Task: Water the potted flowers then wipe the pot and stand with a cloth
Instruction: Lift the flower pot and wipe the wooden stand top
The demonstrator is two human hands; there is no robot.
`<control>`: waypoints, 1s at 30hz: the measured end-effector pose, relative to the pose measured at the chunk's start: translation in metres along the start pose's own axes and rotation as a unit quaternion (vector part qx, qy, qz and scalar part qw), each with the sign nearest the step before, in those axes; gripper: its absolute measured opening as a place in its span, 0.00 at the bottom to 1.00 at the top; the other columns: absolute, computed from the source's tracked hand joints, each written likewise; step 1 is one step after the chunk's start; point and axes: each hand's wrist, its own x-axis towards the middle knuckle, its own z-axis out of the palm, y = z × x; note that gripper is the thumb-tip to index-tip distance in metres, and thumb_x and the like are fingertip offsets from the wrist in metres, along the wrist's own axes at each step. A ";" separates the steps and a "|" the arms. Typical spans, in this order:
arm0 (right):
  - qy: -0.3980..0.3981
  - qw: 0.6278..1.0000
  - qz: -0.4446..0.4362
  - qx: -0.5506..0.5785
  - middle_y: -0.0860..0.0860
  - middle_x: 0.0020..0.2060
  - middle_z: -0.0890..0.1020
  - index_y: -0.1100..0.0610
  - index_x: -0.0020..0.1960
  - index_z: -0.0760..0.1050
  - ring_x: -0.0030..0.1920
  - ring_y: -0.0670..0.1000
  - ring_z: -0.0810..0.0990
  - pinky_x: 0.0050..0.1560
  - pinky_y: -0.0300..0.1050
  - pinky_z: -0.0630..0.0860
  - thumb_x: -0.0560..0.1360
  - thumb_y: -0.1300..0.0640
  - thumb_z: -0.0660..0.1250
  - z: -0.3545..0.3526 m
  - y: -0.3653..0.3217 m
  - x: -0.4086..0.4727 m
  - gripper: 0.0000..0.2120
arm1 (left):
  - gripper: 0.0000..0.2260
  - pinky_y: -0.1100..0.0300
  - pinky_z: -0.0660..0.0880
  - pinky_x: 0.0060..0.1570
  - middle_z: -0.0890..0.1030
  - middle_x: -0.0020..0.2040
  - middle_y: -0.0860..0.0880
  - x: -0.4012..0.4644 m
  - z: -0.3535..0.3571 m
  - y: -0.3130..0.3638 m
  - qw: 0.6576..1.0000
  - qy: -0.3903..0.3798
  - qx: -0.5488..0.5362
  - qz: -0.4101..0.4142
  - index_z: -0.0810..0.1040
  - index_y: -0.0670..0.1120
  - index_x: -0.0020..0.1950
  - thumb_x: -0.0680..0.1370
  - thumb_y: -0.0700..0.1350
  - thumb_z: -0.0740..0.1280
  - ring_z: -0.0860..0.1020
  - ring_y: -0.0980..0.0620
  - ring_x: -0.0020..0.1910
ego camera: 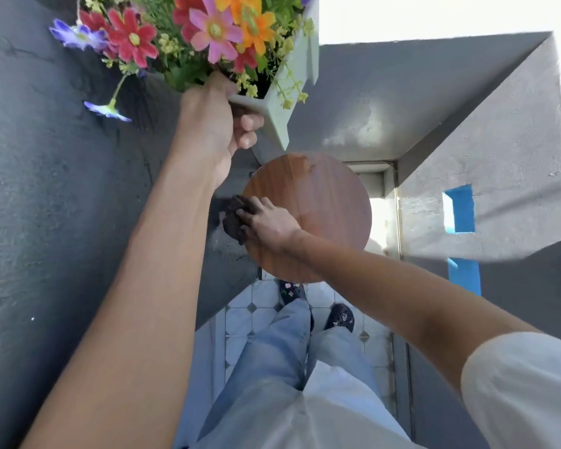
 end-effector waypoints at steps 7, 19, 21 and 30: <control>0.159 0.943 0.291 0.029 0.58 0.60 0.74 0.57 0.62 0.73 0.56 0.61 0.75 0.46 0.51 0.76 0.80 0.48 0.55 -0.035 0.100 0.040 0.17 | 0.04 0.63 0.59 0.19 0.70 0.45 0.37 -0.002 -0.006 -0.005 1.000 -0.005 0.003 -0.016 0.65 0.40 0.49 0.80 0.36 0.51 0.66 0.53 0.21; 0.032 0.999 0.034 -0.010 0.60 0.61 0.74 0.56 0.71 0.71 0.57 0.61 0.76 0.41 0.55 0.82 0.82 0.48 0.59 0.000 0.045 -0.086 0.21 | 0.06 0.63 0.60 0.20 0.70 0.45 0.37 -0.010 -0.005 -0.018 0.999 -0.010 -0.023 -0.028 0.66 0.40 0.53 0.80 0.37 0.51 0.67 0.52 0.22; 0.097 0.984 0.152 0.010 0.60 0.64 0.73 0.53 0.70 0.72 0.58 0.61 0.77 0.45 0.54 0.81 0.81 0.48 0.59 -0.025 0.082 -0.069 0.19 | 0.06 0.64 0.60 0.20 0.70 0.46 0.38 -0.013 -0.005 -0.025 0.999 -0.008 -0.033 -0.035 0.66 0.40 0.54 0.80 0.37 0.51 0.67 0.53 0.21; 0.090 0.993 0.077 0.023 0.60 0.58 0.76 0.54 0.66 0.77 0.55 0.61 0.76 0.43 0.56 0.82 0.79 0.50 0.65 0.003 0.068 -0.118 0.17 | 0.13 0.64 0.62 0.19 0.72 0.48 0.38 -0.034 0.003 -0.064 0.996 0.032 -0.032 -0.073 0.72 0.36 0.59 0.82 0.40 0.52 0.68 0.55 0.21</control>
